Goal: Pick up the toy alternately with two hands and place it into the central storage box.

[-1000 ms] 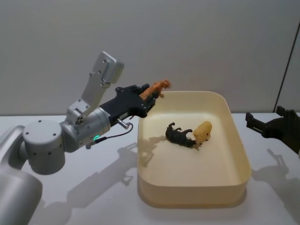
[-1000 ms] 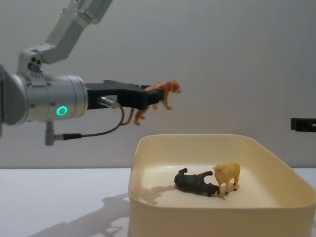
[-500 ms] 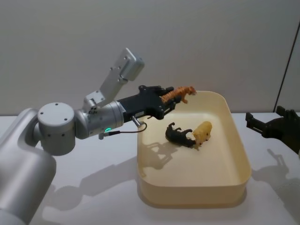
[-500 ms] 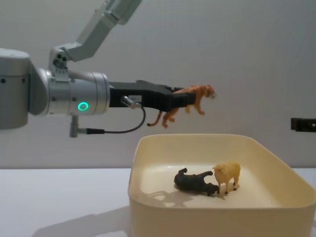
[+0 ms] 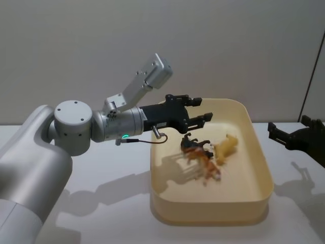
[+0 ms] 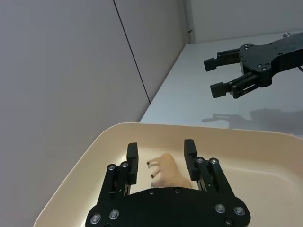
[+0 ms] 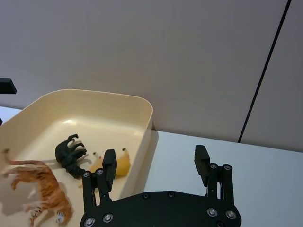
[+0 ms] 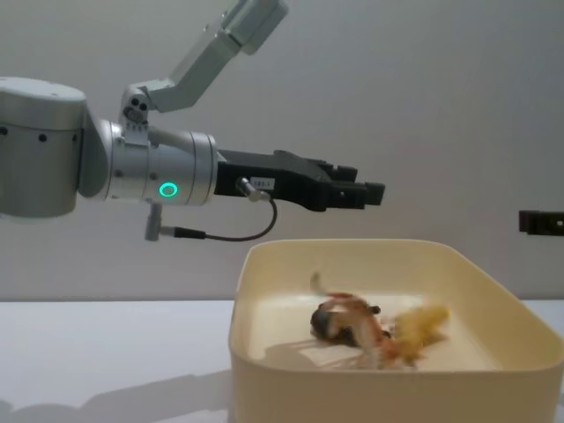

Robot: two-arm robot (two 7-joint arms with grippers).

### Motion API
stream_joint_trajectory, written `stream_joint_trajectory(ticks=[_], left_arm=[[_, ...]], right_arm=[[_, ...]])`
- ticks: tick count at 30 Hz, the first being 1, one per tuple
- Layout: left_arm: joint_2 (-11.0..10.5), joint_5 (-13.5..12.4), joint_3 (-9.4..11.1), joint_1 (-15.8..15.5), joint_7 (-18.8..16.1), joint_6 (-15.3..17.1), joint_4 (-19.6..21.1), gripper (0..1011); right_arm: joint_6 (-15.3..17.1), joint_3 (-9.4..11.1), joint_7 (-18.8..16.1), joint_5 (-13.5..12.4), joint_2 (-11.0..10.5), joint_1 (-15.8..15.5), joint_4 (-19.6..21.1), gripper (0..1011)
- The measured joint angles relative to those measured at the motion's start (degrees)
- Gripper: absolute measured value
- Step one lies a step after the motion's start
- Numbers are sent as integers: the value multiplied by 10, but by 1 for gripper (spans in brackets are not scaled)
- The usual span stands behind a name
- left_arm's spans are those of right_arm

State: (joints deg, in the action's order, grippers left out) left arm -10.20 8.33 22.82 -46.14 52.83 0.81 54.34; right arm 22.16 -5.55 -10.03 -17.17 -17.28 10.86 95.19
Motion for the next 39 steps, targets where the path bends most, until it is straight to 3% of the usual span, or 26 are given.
stream_joint_trajectory(ticks=[7,16,39], left_arm=[[5,-6,2,-11,15,-6,-17,781],[8,-11,4,-19,26,-11,-29,998],[10,-15,5,-25,34,-14,-38,1002]], right_arm=[[0,0,0,0,0,0,0,1001],[0,0,0,0,0,0,0,1001],[0,0,0,0,0,0,0,1001]])
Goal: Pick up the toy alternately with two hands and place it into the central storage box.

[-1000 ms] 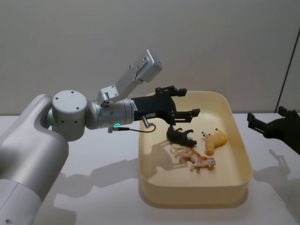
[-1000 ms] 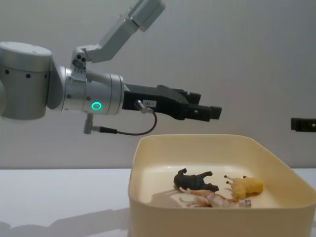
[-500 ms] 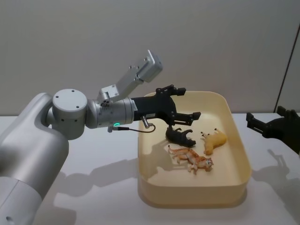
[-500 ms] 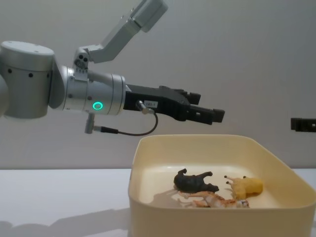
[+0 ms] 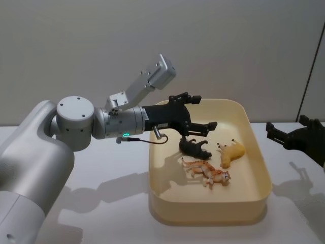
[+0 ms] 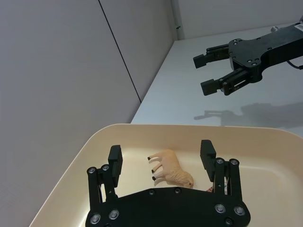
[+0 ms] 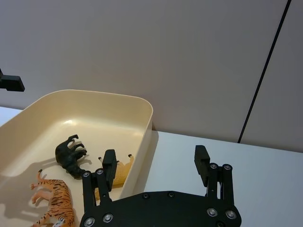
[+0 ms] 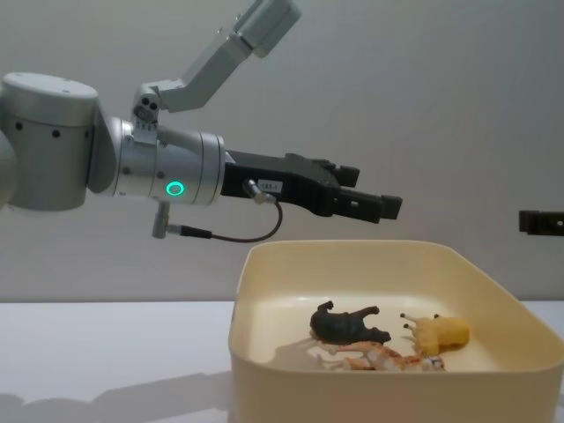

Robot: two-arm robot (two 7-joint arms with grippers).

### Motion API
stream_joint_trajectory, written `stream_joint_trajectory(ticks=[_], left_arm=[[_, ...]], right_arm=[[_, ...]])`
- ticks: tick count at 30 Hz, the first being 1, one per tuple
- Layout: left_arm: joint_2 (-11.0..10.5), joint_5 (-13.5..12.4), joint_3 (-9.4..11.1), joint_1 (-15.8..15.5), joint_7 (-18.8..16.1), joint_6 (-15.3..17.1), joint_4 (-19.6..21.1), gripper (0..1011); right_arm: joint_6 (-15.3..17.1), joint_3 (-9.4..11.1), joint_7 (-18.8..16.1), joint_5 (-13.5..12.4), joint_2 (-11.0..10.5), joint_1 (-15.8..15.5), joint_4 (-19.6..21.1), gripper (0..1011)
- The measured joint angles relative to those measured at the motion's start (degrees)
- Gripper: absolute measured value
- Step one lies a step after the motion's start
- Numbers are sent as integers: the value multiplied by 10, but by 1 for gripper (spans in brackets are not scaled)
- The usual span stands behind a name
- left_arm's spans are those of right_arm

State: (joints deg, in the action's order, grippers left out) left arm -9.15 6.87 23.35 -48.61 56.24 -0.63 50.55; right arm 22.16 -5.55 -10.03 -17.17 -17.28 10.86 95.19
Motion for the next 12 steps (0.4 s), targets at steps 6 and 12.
stream_joint_trajectory(ticks=[6,12], left_arm=[[0,0,0,0,1,0,-1,1001],[0,0,0,-1,1,-1,-1,1001]], right_arm=[[0,0,0,0,0,0,0,1001],[0,0,0,0,0,0,0,1001]])
